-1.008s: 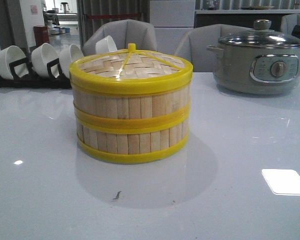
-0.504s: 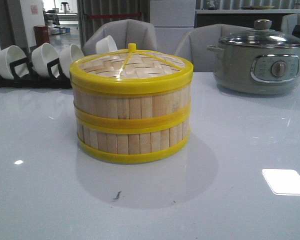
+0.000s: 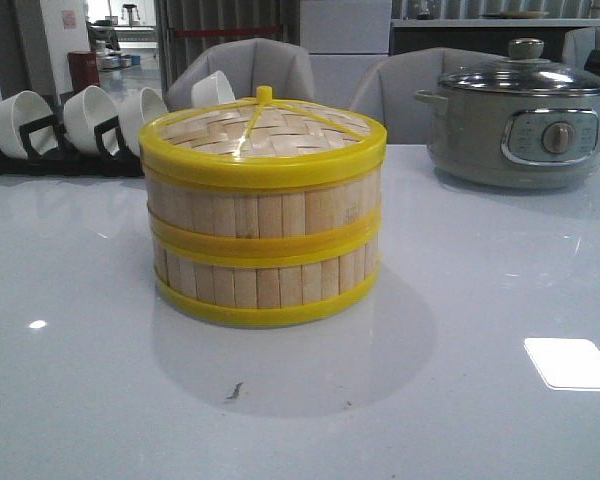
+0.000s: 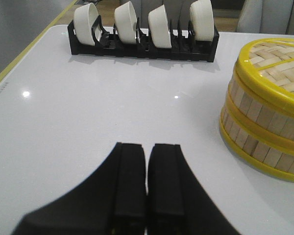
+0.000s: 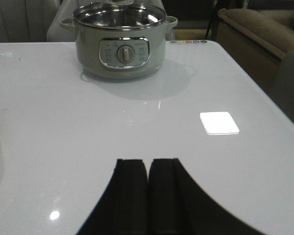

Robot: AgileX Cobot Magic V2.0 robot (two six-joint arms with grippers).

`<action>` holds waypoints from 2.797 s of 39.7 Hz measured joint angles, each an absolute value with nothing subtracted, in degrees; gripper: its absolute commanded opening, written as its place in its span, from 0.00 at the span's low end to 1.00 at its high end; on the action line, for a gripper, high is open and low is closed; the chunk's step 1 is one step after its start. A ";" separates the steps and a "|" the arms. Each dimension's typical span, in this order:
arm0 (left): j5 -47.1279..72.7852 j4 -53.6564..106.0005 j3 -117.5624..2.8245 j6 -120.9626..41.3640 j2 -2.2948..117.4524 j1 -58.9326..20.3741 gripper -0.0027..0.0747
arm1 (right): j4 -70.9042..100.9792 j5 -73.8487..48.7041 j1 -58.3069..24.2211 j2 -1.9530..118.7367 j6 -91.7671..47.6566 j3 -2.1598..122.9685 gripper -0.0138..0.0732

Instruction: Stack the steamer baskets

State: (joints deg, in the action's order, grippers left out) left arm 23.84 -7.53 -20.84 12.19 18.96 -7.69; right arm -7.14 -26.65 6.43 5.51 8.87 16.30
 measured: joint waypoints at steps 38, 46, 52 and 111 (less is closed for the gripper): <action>23.84 -7.53 -20.84 12.19 18.96 -7.69 0.16 | -7.14 -26.16 6.43 5.51 8.87 16.27 0.19; 22.39 -8.06 -20.71 12.19 18.08 -7.69 0.16 | -7.14 -26.16 6.43 5.51 8.87 16.27 0.19; 17.60 -8.42 -18.09 12.19 14.98 -7.69 0.16 | -7.14 -26.13 6.43 5.51 8.87 16.27 0.19; 5.14 -13.58 0.29 12.19 -0.22 -6.44 0.16 | -7.14 -26.13 6.43 5.51 8.87 16.27 0.19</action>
State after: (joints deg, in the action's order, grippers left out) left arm 5.14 -13.58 0.29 12.19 -0.22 -6.44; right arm -7.14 -26.13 6.43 5.51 8.87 16.27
